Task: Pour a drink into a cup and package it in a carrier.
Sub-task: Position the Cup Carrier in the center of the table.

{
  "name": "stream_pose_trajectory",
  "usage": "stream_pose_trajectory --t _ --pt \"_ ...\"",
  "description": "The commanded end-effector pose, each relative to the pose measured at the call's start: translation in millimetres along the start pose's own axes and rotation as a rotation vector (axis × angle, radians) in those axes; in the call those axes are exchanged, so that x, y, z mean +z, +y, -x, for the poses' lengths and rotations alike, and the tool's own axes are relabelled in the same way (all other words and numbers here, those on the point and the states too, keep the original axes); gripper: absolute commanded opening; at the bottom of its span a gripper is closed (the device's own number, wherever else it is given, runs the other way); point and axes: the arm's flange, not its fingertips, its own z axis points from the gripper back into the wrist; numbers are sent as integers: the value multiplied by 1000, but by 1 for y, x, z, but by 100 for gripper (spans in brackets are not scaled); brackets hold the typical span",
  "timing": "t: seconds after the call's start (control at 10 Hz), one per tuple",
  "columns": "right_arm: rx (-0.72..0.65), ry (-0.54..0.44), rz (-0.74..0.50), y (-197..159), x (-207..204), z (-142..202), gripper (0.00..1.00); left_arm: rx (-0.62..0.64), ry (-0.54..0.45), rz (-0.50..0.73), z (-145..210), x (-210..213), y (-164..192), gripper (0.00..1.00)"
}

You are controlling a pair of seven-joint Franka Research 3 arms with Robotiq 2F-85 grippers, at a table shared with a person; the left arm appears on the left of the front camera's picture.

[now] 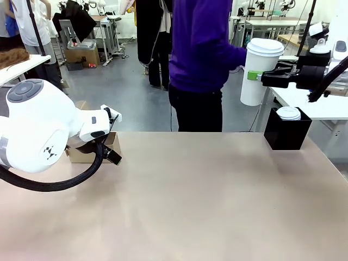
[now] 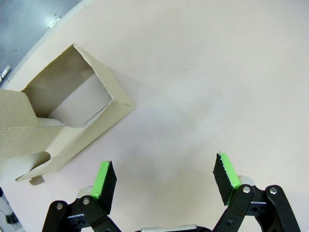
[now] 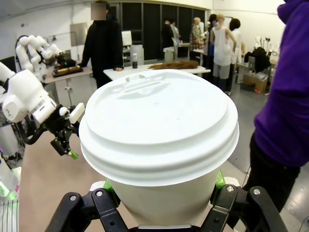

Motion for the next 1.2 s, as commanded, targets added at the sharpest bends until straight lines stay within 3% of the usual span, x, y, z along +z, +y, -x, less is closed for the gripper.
stream_pose_trajectory --t 0.0,0.4,0.8,1.1 --pt "18 -14 2 0 -2 -2 80 2 0 1 1 0 1 100" --pt "18 -14 2 0 -2 -2 80 0 0 0 0 0 0 100" --pt "18 -14 2 0 -2 -2 80 119 125 -57 -51 71 7 100" --pt "18 -14 2 0 -2 -2 80 268 145 -94 -80 134 37 100"
